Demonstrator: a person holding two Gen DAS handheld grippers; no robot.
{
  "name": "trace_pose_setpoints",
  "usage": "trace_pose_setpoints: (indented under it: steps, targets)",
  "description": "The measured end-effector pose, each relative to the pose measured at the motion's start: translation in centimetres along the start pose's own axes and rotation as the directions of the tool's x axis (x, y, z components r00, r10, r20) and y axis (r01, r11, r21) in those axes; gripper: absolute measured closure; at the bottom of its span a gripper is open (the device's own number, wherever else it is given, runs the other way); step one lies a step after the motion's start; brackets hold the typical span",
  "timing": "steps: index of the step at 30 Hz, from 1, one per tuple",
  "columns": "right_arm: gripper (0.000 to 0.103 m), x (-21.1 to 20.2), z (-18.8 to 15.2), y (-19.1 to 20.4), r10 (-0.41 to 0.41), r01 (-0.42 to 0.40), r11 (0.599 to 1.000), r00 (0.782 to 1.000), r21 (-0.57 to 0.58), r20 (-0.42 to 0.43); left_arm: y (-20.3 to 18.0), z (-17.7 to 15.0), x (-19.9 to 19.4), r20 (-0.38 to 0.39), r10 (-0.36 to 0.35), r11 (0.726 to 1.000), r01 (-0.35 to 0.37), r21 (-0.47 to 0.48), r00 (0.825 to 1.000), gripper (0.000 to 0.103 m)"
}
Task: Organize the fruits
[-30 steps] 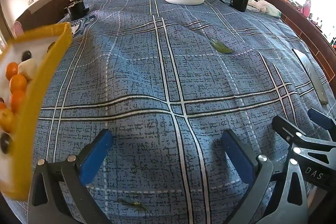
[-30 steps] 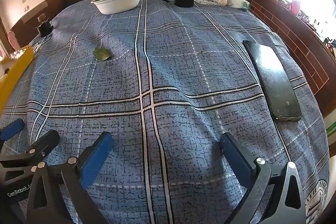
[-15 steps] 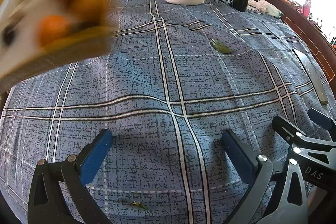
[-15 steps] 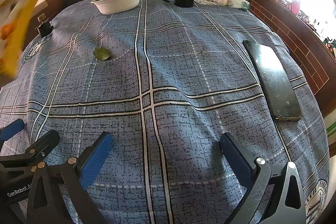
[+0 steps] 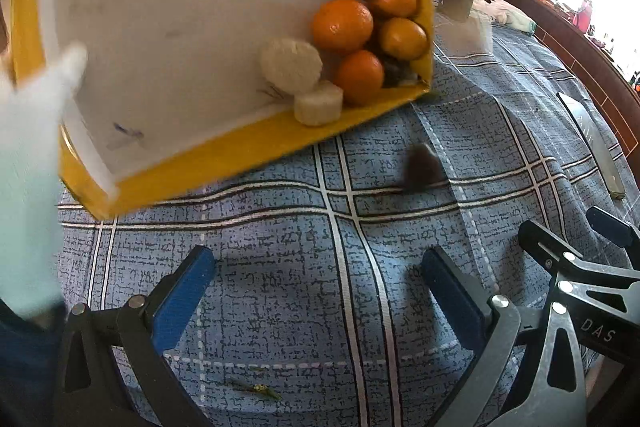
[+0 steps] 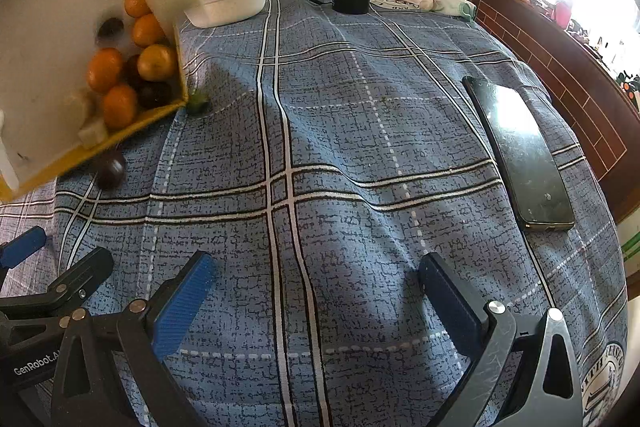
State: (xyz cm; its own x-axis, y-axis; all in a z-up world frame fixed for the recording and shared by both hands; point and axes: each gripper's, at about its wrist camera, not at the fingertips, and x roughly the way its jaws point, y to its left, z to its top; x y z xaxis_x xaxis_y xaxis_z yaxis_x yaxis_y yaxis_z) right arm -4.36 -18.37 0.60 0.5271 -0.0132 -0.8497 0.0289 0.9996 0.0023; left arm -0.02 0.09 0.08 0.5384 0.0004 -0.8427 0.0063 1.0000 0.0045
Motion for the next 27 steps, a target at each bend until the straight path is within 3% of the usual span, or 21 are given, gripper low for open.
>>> trace_pose_setpoints:
  steps: [27]
  targets:
    - [0.0, 0.06, 0.03, 0.02, 0.0, 0.0, 1.0, 1.0, 0.001, 0.0, -0.08, -0.18, -0.05, 0.0, 0.001, 1.0, -0.001, 0.002, 1.0, 0.0]
